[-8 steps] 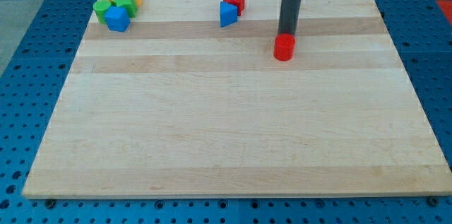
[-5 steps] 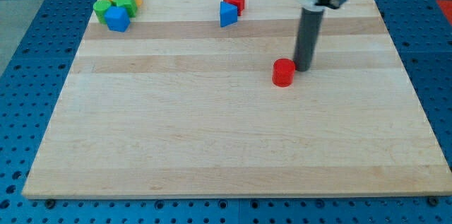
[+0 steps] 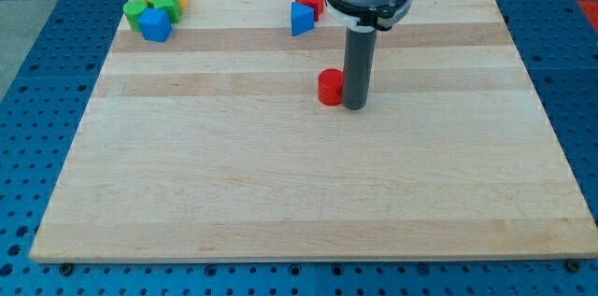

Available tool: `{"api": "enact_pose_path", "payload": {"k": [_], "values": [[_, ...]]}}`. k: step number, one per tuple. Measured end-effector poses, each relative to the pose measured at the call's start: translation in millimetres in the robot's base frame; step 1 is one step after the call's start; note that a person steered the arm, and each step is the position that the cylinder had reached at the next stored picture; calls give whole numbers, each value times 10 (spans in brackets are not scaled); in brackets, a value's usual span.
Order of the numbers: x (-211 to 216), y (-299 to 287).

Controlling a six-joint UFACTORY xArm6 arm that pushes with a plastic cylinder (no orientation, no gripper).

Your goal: Push the red circle to the center of the board

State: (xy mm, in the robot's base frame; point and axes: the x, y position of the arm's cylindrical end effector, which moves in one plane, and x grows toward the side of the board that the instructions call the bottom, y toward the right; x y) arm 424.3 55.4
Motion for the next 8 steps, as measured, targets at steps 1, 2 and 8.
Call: {"api": "enact_pose_path", "payload": {"k": [1,2,8], "values": [[-7,404],[-229,912],[-2173,-569]]}}
